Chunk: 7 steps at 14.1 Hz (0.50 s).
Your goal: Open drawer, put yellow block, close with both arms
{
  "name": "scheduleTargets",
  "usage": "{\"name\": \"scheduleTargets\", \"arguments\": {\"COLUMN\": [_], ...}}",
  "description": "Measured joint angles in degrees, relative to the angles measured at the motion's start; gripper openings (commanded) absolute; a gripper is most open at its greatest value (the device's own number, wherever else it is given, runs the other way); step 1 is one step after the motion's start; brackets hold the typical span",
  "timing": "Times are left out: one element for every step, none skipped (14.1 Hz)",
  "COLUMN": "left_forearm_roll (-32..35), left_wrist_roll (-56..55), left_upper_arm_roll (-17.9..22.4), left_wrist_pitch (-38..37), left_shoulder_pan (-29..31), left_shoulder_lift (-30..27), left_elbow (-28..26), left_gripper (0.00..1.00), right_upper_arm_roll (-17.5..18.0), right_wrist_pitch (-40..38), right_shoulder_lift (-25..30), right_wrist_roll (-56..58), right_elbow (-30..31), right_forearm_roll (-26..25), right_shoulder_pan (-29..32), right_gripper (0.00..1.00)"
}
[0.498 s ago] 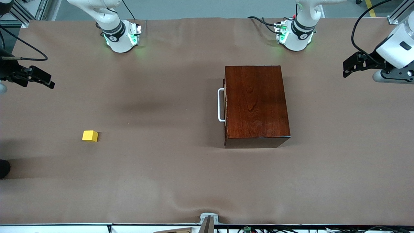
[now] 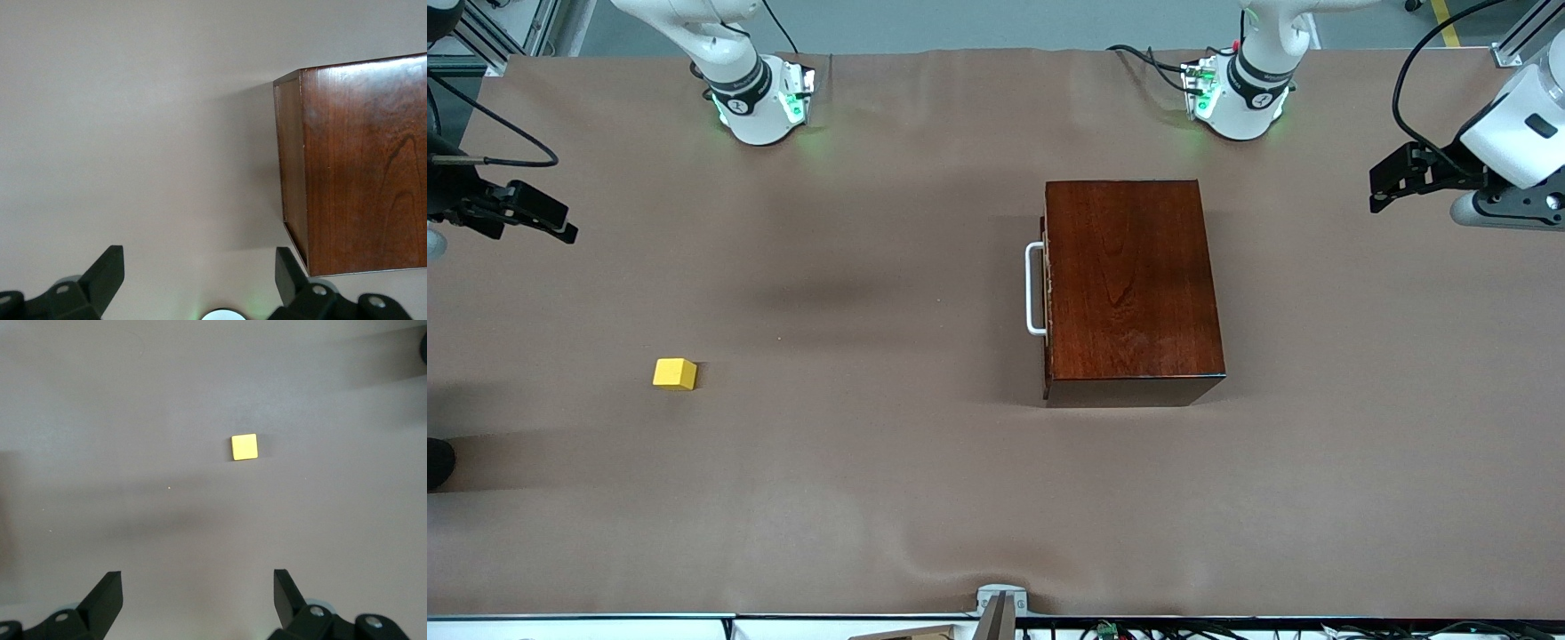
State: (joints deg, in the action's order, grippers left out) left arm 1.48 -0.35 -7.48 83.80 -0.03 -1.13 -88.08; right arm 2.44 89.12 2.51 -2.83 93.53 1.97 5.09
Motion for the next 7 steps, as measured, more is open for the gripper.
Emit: {"name": "scheduleTargets", "arguments": {"left_forearm_roll": [0.0,-0.05,-0.07,-0.08,-0.08,-0.08,-0.09], "left_wrist_roll": [-0.88,-2.36,-4.5,-7.17,-9.95,-12.7,-15.46], "left_upper_arm_roll": [-0.06,-0.24,-0.54,-0.8,-1.05,-1.22,-1.31], "left_wrist_pitch": [0.02,0.02,0.02,0.02,0.02,0.02,0.03], "left_shoulder_pan": [-0.12,-0.37,-0.93,-1.89,-3.11,-4.59,-6.2], "left_shoulder_lift": [0.57,1.34,2.23,3.13,3.95,4.74,5.57], "left_elbow": [0.6,1.35,2.07,2.59,2.88,3.15,3.62], "left_gripper": [1.0,1.0,1.0,1.0,1.0,1.0,1.0], "right_upper_arm_roll": [0.0,0.0,0.0,0.01,0.01,0.01,0.02], "right_wrist_pitch": [0.0,0.0,0.0,0.0,0.0,0.0,0.0], "right_shoulder_lift": [0.0,0.0,0.0,0.0,0.0,0.0,0.0], "right_wrist_roll": [0.0,0.0,0.0,0.0,0.0,0.0,0.0], "right_elbow": [0.0,0.0,0.0,0.0,0.0,0.0,0.0], "right_forearm_roll": [0.0,0.0,0.0,0.0,0.0,0.0,0.0], "right_shoulder_pan": [0.0,0.0,0.0,0.0,-0.01,-0.01,-0.01], "right_gripper": [1.0,1.0,1.0,1.0,1.0,1.0,1.0]}}
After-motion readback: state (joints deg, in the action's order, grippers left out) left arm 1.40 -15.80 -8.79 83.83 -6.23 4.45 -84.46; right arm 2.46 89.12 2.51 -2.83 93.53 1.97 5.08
